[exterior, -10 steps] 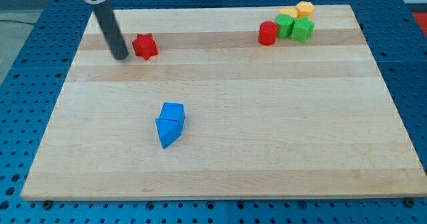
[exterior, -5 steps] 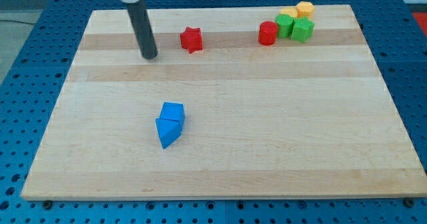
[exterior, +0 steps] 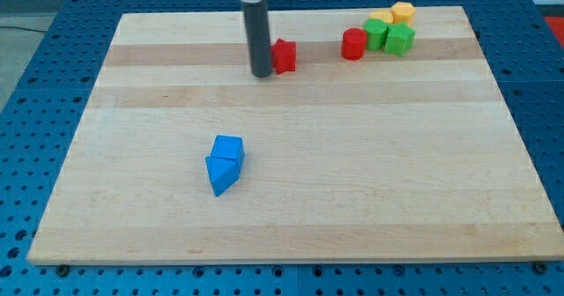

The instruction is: Push the red star into the red circle

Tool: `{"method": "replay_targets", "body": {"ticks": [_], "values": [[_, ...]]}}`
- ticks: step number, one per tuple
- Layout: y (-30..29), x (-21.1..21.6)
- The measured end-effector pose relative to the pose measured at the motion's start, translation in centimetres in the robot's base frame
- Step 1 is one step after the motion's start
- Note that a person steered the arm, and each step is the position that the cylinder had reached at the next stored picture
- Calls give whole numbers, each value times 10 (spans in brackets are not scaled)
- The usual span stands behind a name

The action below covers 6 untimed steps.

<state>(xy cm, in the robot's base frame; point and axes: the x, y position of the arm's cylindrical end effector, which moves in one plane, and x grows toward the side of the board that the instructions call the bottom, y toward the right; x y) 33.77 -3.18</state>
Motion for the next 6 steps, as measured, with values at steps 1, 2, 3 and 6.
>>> {"method": "replay_targets", "body": {"ticks": [1, 2, 3, 6], "values": [[43, -7], [44, -5], [9, 52], [-6, -33]]}}
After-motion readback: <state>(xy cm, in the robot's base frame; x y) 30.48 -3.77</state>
